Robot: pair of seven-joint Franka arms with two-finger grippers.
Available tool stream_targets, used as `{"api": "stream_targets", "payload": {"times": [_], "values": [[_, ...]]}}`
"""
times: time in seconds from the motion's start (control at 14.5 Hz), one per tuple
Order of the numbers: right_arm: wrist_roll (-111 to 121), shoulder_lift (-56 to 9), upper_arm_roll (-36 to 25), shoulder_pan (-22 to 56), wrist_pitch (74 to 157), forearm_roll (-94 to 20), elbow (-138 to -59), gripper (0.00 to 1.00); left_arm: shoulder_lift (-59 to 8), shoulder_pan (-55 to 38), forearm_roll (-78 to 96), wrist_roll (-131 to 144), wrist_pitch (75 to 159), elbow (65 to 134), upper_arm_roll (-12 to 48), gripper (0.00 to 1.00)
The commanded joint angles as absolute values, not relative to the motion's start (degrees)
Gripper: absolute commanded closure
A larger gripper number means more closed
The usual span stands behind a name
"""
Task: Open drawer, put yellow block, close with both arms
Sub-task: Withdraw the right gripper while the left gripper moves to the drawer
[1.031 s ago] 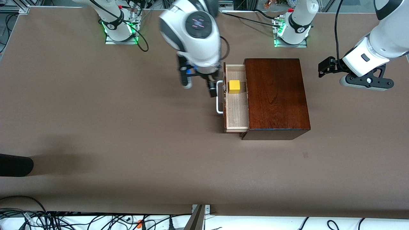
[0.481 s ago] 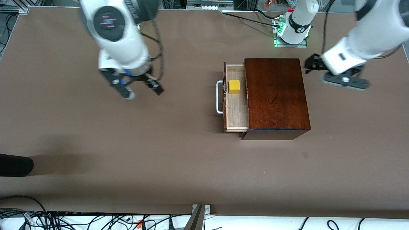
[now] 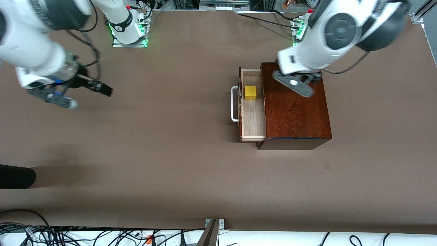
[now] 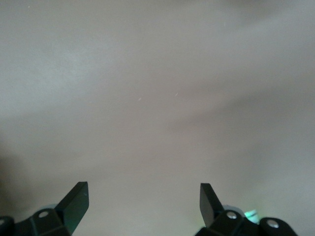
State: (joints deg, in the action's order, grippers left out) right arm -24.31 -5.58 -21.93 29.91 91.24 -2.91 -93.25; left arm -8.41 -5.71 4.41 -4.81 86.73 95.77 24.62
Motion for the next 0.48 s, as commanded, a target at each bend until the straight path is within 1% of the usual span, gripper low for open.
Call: {"api": "stream_targets", "payload": {"times": [0.0, 0.14, 0.21, 0.28, 0.41], "values": [[-10.5, -3.1, -15.0, 18.0, 92.2, -2.3, -95.1, 0.00, -14.7, -7.8, 5.2, -9.4, 87.1, 89.3, 27.3, 0.00], [-5.5, -2.6, -4.5, 5.3, 92.2, -1.0, -95.0, 0.00, -18.4, -11.8, 4.5, -15.0, 90.2, 86.4, 27.5, 0.00], [-4.2, -2.2, -0.4, 0.7, 92.2, 0.3, -95.0, 0.00, -19.2, -13.0, 3.7, -18.3, 93.1, 86.5, 27.5, 0.00], [-3.3, -2.0, 1.3, -1.1, 92.3, 1.5, -94.8, 0.00, -20.8, -14.2, 3.5, -22.6, 96.2, 86.7, 27.5, 0.00], [-1.3, -2.0, 1.2, -1.1, 92.3, 3.3, -94.6, 0.00, -23.5, -16.2, 1.9, -30.9, 101.9, 86.8, 27.5, 0.00]]}}
